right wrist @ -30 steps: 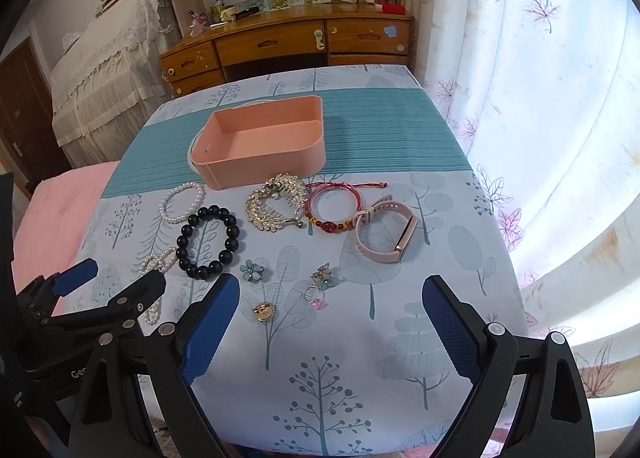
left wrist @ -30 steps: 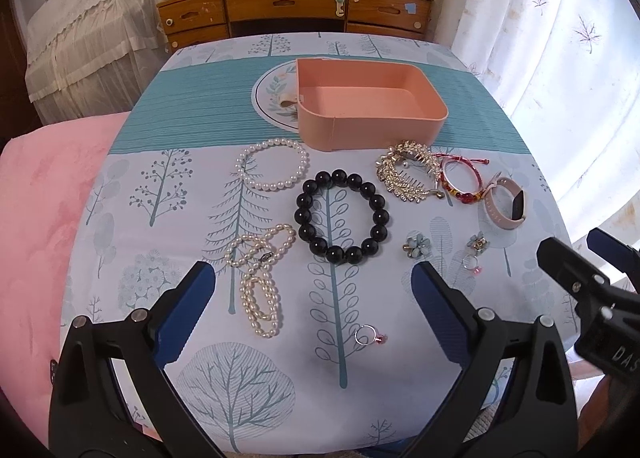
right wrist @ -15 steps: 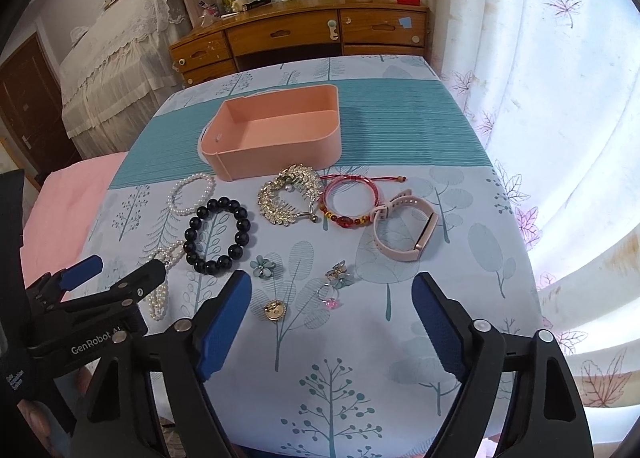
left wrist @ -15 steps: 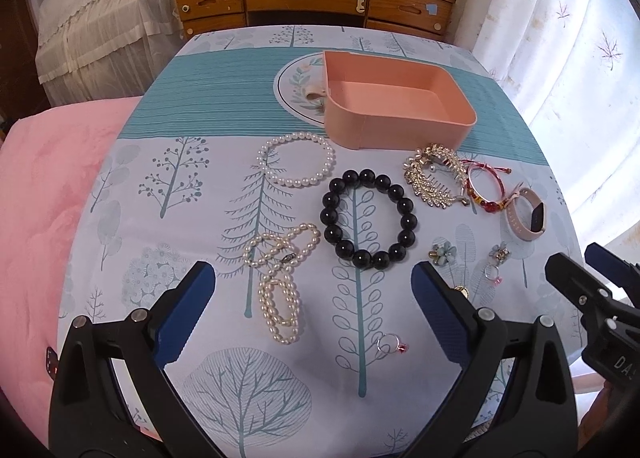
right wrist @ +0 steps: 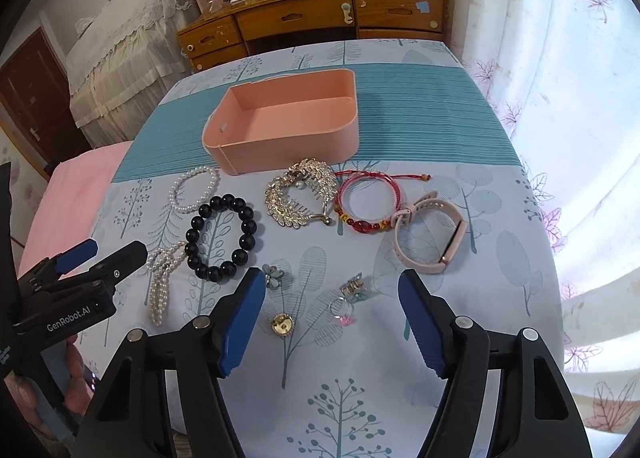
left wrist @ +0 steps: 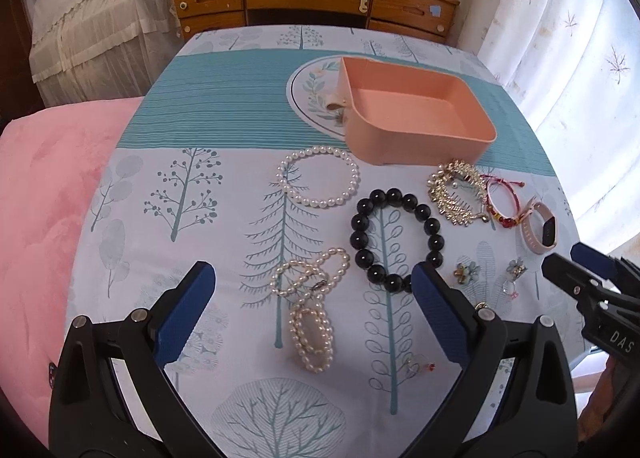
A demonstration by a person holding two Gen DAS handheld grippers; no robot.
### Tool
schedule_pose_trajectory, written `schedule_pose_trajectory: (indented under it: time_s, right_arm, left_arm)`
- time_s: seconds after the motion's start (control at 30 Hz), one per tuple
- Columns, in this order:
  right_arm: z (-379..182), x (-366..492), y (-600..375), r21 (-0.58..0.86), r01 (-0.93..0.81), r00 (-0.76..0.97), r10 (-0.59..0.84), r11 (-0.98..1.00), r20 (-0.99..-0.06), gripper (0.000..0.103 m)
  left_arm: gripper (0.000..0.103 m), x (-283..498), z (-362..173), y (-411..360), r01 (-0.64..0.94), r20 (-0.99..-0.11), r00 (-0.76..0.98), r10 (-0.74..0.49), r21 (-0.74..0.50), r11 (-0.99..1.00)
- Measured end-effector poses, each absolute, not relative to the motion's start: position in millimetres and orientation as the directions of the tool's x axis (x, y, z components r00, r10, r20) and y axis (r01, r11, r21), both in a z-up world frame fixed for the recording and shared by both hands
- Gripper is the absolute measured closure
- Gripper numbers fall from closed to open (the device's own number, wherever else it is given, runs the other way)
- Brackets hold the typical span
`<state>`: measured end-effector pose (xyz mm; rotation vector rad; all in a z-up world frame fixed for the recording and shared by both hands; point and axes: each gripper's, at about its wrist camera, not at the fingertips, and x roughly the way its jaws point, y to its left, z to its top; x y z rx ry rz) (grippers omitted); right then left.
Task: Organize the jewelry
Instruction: 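Move the right tool to the gold leaf comb while the left tool approaches the black bead bracelet, then close the right tool on the gold comb while the left tool grasps the black bead bracelet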
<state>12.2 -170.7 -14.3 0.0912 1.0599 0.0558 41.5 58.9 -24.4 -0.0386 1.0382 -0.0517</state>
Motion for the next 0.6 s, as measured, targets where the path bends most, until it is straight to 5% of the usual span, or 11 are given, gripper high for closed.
schedule_pose_trajectory:
  time_s: [0.5, 0.6]
  right_arm:
    - [-34.7, 108.7, -161.4, 0.086, -0.172, 0.424, 0.152, 0.981, -0.893, 0.039]
    - [-46.4, 130.2, -161.8, 0.081, -0.201, 0.399, 0.157, 0.976, -0.904, 0.041]
  left_arm:
    - [0.006, 82.2, -37.1, 43.5, 0.155, -0.872, 0.482, -0.089, -0.015, 0.988]
    - [0.015, 92.5, -44.8, 37.7, 0.182, -0.88, 0.464, -0.097, -0.012, 0.983]
